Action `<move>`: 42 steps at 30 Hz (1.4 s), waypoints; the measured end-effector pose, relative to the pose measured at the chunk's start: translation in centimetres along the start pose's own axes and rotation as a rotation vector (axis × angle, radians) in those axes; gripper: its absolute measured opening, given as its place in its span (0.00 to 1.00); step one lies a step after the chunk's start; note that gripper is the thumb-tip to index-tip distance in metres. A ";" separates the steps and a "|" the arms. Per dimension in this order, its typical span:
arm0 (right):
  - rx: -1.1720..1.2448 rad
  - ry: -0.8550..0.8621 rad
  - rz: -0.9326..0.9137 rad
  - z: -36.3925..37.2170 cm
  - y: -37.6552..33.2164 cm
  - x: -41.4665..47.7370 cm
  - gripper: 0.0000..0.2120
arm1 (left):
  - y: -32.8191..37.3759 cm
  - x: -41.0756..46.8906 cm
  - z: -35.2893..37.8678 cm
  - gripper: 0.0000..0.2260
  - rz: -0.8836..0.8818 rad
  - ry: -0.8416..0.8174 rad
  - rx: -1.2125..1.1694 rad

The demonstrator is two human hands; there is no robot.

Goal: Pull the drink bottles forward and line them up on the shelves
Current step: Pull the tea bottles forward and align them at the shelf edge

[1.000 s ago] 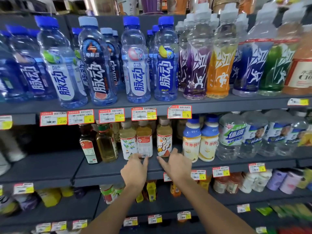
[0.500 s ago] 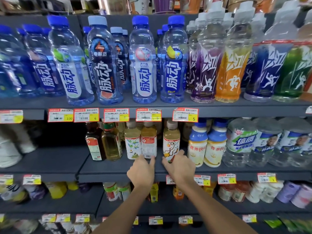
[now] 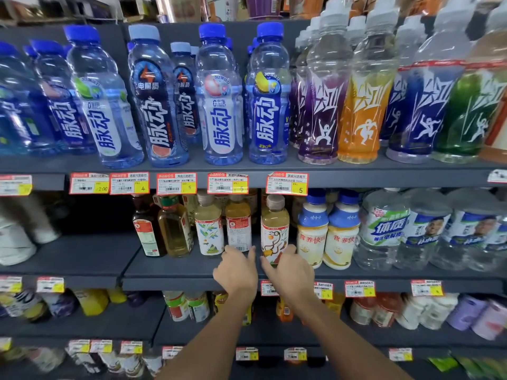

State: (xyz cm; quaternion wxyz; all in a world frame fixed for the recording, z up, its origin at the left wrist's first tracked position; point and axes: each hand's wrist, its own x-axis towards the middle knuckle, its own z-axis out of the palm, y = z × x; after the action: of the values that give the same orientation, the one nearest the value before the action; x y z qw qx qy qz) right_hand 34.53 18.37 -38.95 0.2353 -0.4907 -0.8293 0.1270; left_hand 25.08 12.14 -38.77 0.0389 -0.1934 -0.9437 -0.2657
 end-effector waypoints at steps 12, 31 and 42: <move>-0.017 -0.022 -0.019 -0.2 0.3 -0.1 0.26 | -0.6 0.7 0.0 0.22 0.051 0.014 -0.040; 0.007 -0.023 -0.065 0.0 1.2 0.1 0.25 | -6.1 1.3 -2.4 0.29 0.331 -0.108 -0.055; 0.018 -0.035 -0.061 0.0 1.2 0.2 0.26 | -7.1 2.0 -2.9 0.19 0.383 -0.159 -0.087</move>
State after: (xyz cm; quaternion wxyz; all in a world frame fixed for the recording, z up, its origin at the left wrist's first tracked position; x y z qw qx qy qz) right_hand 35.38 19.11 -39.49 0.2288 -0.4609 -0.8467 0.1357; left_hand 20.45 5.79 -39.38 0.0058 -0.3909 -0.8775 -0.2778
